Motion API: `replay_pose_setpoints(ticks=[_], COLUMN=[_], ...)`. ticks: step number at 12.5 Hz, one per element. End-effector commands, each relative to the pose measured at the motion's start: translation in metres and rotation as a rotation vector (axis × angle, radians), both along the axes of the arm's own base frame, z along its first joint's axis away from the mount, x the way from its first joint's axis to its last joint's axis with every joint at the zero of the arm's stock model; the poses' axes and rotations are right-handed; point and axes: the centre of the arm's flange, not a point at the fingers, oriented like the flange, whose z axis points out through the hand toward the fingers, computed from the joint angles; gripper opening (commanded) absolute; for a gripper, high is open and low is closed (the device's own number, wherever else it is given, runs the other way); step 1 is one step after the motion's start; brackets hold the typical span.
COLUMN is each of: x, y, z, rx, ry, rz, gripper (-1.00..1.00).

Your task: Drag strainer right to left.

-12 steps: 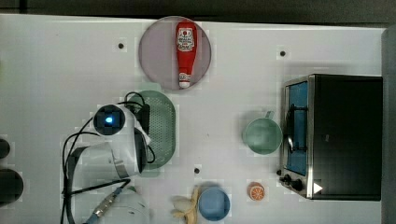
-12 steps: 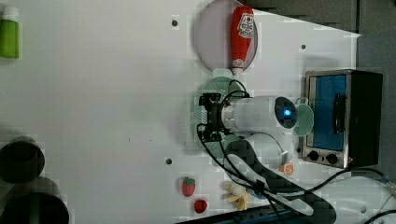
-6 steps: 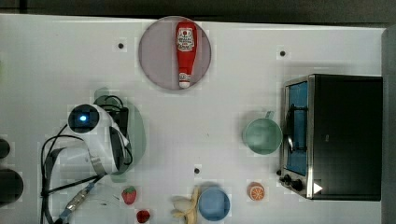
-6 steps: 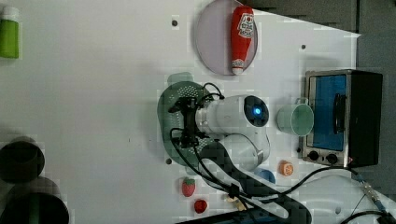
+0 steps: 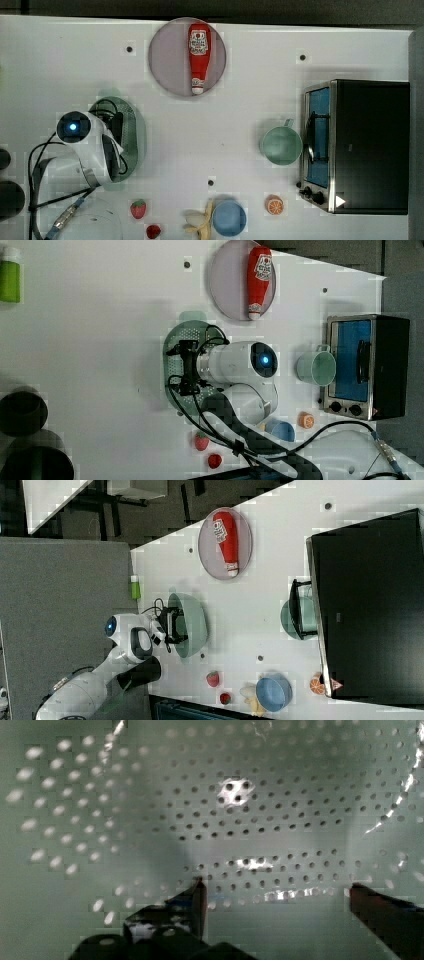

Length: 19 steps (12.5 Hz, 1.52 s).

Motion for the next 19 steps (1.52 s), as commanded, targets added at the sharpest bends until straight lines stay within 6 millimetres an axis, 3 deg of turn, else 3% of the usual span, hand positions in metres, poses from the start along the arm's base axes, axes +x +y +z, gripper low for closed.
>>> replay_pose_setpoints(ticks=[1,10,12,14,16,17,19], x=[-0.005,-0.006,0.006,0.023,0.046,0.058,0.078], y=[0.047,0.103,0.093,0.072,0.039,0.013,-0.06], z=[0.009,0.01,0.028,0.071,0.142,0.181,0.261], rx=[0.024,0.062,0.056,0.04,0.042,0.045,0.05], ry=[-0.014,-0.05,-0.079,-0.086,-0.107,-0.123,-0.159], rz=[-0.034,-0.023,-0.002,0.112,0.255,0.326,0.446], gripper=[1.0,1.0,1.0,1.0,1.0,1.0,1.0])
